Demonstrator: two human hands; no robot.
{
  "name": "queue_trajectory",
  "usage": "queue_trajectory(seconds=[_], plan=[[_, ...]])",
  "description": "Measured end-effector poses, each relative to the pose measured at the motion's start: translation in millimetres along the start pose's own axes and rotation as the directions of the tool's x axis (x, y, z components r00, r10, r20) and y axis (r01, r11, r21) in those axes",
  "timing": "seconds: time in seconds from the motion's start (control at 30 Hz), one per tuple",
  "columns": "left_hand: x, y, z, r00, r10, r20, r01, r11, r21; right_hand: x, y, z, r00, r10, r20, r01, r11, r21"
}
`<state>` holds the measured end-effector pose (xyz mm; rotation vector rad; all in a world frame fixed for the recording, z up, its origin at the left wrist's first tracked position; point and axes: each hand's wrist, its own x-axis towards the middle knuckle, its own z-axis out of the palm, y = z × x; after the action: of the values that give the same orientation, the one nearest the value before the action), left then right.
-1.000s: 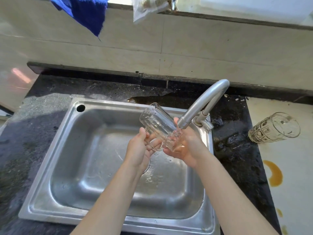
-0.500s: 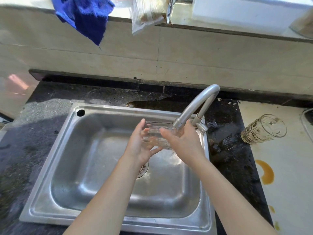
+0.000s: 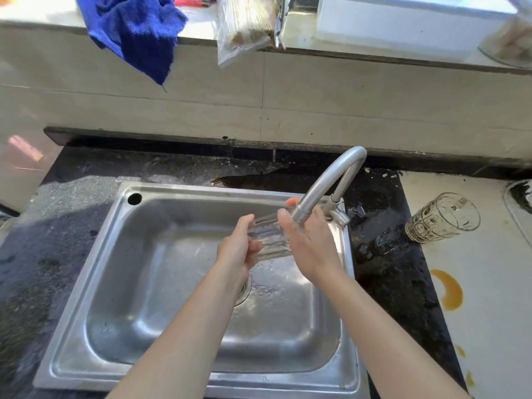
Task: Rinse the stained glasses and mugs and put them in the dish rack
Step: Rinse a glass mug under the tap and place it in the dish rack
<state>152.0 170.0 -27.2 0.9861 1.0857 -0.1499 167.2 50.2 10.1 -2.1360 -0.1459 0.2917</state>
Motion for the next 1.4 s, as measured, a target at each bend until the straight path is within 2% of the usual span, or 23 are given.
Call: queue_trajectory(seconds=[0.13,0.23,0.4,0.57,0.63,0.7,0.77,0.87,0.93,1.0,1.07,1.2,1.33,1.4], plan=[[2.5,-0.3,-4.2,0.996,0.038,-0.082,-0.040,0.999,-0.023,9.5,-9.9,7.2,0.987,0.159,0.017,-0.160,0.976,0.145],[3.2,-2.3,-8.1,0.992,0.033,-0.119,-0.041,0.997,-0.068,17.1,-12.7,5.0,0.962,0.271,0.041,-0.270,0.912,0.310],[0.4,0.0,-9.4,0.989,-0.043,-0.140,0.016,0.982,-0.189,18.9,-9.4,11.7,0.961,0.278,0.013,-0.262,0.887,0.380],[2.9,3.9,-9.5,0.989,-0.077,-0.128,0.047,0.974,-0.224,6.2,-5.2,13.4,0.996,0.088,0.006,-0.088,0.978,0.191],[5.8,4.0,-8.1,0.990,-0.092,-0.109,0.068,0.976,-0.207,13.1,-5.7,7.7,0.991,0.133,-0.011,-0.129,0.979,0.160],[9.3,2.3,-6.0,0.989,-0.118,-0.092,0.097,0.974,-0.205,19.6,-5.3,1.9,0.978,0.204,0.029,-0.206,0.965,0.160],[11.7,0.1,-3.3,0.986,-0.144,-0.084,0.129,0.978,-0.164,22.6,1.8,-1.8,0.972,0.211,0.098,-0.222,0.968,0.117],[8.0,1.4,1.9,0.976,-0.217,-0.033,0.213,0.973,-0.089,12.9,16.6,-3.2,0.958,0.217,0.186,-0.261,0.929,0.261],[6.5,2.3,6.4,0.964,-0.267,-0.002,0.266,0.961,-0.074,6.6,21.6,-2.1,0.950,0.282,0.130,-0.311,0.863,0.399],[7.9,-1.0,11.0,0.955,-0.295,-0.006,0.294,0.954,-0.056,4.3,21.1,1.4,0.945,0.325,0.033,-0.293,0.798,0.526],[3.3,-2.6,18.3,0.969,-0.248,-0.009,0.248,0.969,0.019,4.2,17.3,4.3,0.938,0.345,-0.027,-0.275,0.793,0.544],[-11.7,-0.3,32.4,0.999,0.031,0.029,-0.036,0.976,0.213,1.6,21.3,3.9,0.919,0.393,-0.047,-0.318,0.805,0.500],[-22.9,5.6,39.9,0.954,0.277,0.111,-0.296,0.926,0.234,0.8,23.7,2.7,0.918,0.393,-0.052,-0.318,0.807,0.498],[-23.9,3.0,40.1,0.895,0.429,0.122,-0.445,0.871,0.207,3.5,22.5,1.7,0.922,0.384,-0.052,-0.310,0.811,0.496]])
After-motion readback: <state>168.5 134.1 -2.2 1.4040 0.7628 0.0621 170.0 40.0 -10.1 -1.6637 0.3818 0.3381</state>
